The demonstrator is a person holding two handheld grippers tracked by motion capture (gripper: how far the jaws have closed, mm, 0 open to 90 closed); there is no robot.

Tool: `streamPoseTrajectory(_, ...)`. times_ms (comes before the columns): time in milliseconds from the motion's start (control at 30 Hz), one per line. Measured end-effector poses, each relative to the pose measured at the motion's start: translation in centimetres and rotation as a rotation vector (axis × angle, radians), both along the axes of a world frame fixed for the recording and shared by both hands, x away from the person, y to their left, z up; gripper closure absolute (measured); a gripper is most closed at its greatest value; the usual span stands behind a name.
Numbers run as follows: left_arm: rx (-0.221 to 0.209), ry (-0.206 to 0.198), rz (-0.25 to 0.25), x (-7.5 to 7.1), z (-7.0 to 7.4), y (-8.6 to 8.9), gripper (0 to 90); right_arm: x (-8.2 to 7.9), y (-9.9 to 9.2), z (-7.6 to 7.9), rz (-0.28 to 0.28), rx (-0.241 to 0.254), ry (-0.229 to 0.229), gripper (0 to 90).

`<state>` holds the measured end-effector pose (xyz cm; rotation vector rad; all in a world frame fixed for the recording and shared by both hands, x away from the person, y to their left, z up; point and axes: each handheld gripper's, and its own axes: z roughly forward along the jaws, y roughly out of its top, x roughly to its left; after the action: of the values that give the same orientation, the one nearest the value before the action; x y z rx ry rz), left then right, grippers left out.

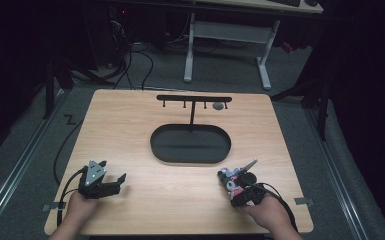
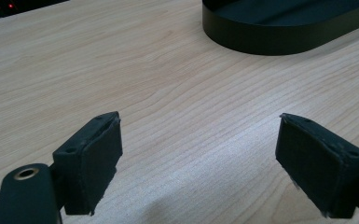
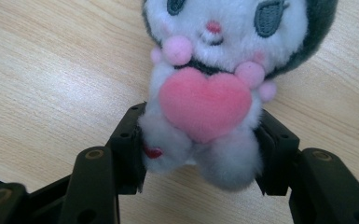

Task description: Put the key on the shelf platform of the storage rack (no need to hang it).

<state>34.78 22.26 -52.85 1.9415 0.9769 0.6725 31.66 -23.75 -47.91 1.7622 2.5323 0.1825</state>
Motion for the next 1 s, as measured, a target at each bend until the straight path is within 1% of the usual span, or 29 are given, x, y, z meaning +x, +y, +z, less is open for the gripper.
streamPoseTrajectory(267, 0.000, 0.001, 0.001, 0.0, 0.0, 0.0, 15.4, 0.0, 0.0, 0.1, 0.016, -0.009, -0.013, 49.6)
streamPoseTrajectory(400, 0.000, 0.001, 0.001, 0.0, 0.0, 0.0, 15.4, 0.0, 0.0, 0.3, 0.016, -0.014, -0.028, 50.9)
streamPoseTrajectory(433, 0.000, 0.000, 0.001, 0.0, 0.0, 0.0, 15.4, 0.0, 0.0, 0.4, 0.018, -0.018, -0.033, 50.9)
streamPoseTrajectory(500, 0.000, 0.001, 0.001, 0.0, 0.0, 0.0, 15.4, 0.0, 0.0, 0.7, 0.025, -0.007, -0.031, 50.9)
streamPoseTrajectory(667, -0.001, 0.001, 0.001, 0.0, 0.0, 0.0, 15.4, 0.1, -0.2, 1.8, 0.021, -0.004, -0.056, 50.8)
streamPoseTrajectory(800, 0.000, 0.000, 0.000, 0.0, 0.0, 0.0, 15.4, 0.3, -0.3, 2.6, 0.020, 0.005, -0.059, 50.6)
streamPoseTrajectory(1000, 0.000, 0.001, 0.000, 0.0, 0.0, 0.0, 15.4, 0.6, -0.1, 3.2, 0.021, 0.008, -0.078, 50.5)
